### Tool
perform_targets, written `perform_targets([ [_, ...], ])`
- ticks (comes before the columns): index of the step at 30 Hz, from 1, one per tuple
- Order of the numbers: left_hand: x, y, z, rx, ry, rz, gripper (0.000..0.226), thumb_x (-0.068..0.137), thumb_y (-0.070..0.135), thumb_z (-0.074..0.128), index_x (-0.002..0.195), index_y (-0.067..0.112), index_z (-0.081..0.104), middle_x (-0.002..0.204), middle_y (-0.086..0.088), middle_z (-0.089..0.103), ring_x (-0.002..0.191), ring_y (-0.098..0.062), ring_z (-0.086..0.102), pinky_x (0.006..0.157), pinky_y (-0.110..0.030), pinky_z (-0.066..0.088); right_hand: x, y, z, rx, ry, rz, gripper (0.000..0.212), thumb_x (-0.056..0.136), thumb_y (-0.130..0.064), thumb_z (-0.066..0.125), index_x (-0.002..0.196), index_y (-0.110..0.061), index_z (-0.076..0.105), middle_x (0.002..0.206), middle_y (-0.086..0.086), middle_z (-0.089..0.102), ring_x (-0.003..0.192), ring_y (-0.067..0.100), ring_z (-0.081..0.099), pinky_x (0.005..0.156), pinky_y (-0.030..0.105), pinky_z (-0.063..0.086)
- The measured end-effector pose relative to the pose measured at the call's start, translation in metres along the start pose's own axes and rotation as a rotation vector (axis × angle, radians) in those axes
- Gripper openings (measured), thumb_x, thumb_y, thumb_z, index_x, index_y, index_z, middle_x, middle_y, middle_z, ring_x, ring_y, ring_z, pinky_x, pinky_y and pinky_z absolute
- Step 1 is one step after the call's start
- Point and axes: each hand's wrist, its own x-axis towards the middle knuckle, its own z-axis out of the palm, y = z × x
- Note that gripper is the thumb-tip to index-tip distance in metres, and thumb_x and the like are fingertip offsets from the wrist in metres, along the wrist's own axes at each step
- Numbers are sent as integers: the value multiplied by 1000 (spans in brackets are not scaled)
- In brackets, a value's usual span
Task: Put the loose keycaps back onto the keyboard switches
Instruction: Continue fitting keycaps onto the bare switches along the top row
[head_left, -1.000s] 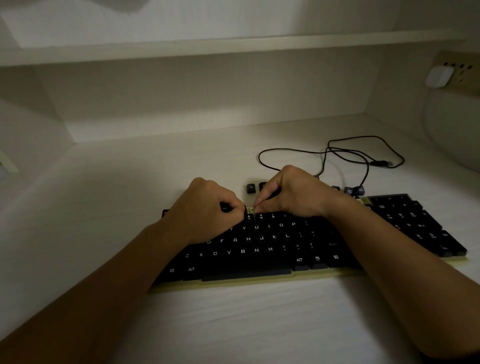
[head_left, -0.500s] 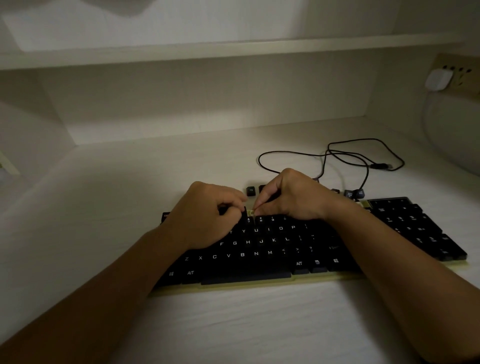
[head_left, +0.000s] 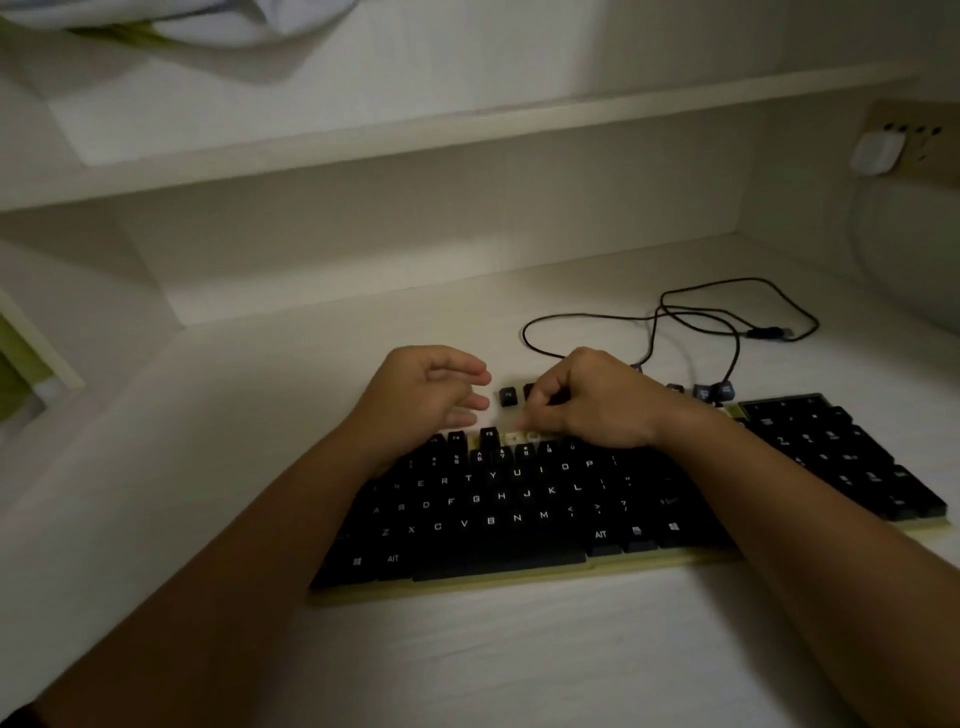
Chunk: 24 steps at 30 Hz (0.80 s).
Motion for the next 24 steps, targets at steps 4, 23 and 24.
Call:
perform_targets([
  [4, 17, 4, 7, 233, -16, 39, 25, 86, -1, 60, 105, 13, 69, 104, -3, 73, 89, -19, 72, 81, -33, 59, -6, 7, -7, -9, 6, 16, 11, 86, -25, 76, 79, -18, 80, 78, -8, 76, 71, -2, 66, 72, 18, 52],
  [23, 52, 3, 43, 815, -71, 106, 22, 78, 8, 70, 98, 18, 70, 101, -1, 70, 91, -15, 65, 77, -24, 50, -11, 12, -5, 14, 29, -38, 7, 83, -27, 78, 80, -22, 82, 74, -11, 76, 69, -4, 65, 69, 14, 50],
  [24, 52, 3, 42, 800, -79, 108, 23, 79, 8, 71, 100, 17, 70, 101, -1, 69, 91, -15, 65, 76, -22, 48, -11, 11, -3, 10, 37, -36, 7, 83, -28, 79, 79, -22, 81, 75, -11, 76, 69, -3, 65, 69, 13, 50],
])
